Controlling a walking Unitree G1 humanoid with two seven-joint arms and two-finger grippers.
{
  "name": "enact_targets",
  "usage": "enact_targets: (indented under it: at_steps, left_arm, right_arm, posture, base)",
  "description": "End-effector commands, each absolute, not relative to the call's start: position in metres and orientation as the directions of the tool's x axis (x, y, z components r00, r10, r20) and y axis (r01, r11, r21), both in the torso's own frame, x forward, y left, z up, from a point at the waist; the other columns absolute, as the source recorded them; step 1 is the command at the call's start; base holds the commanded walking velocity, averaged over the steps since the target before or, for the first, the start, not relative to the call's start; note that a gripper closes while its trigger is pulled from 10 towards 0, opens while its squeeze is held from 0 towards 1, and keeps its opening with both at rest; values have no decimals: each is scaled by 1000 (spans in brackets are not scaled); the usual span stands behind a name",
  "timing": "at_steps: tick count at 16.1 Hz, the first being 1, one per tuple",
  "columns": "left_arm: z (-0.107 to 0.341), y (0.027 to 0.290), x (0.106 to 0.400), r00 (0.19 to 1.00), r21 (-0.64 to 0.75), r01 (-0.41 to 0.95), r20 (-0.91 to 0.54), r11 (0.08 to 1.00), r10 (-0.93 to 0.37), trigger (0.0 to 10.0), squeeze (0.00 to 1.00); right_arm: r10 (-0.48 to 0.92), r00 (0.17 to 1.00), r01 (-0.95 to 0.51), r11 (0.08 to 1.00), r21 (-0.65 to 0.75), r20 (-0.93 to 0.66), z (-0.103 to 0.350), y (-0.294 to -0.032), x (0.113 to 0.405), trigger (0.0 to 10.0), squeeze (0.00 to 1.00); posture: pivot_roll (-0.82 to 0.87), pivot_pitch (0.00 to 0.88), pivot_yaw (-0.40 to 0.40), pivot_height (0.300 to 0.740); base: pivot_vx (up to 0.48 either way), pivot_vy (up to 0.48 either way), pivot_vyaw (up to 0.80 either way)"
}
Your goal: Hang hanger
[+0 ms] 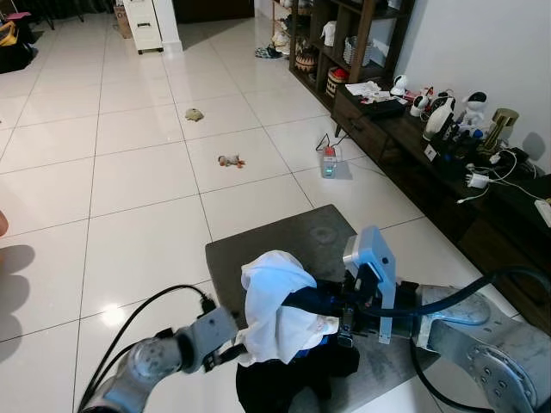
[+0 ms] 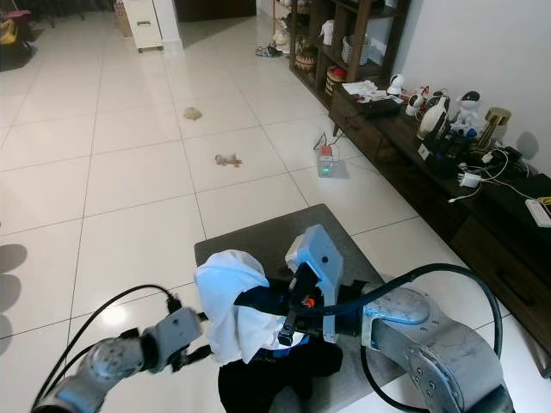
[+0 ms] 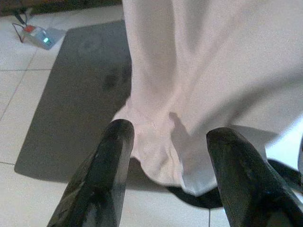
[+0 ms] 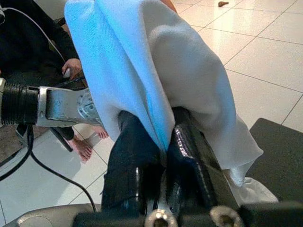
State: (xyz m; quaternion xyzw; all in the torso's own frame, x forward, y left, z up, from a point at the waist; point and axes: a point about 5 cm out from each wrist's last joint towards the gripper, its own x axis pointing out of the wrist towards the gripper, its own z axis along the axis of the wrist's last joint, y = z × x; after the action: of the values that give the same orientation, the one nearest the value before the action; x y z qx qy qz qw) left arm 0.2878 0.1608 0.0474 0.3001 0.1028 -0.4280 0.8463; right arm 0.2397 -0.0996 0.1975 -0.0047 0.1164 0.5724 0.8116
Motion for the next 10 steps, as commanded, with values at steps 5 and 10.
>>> enact_targets:
  at_steps: [5,10]
  left_arm:
    - [47,154,301,677,388,735,-381,556,-629,10000,0]
    - [40,159,306,703,263,703,-400,661,-588,0,0]
  right_arm:
    - [942,295,-946,312,91,-162,207,-94,236,0,0]
    - [940,302,-944,318,85,-156,209,-94,236,0,0]
  posture:
    - [-94,110,-51,740]
    - [-100,113,-50,740]
  base:
    - [0,0,0]
    - [0,0,0]
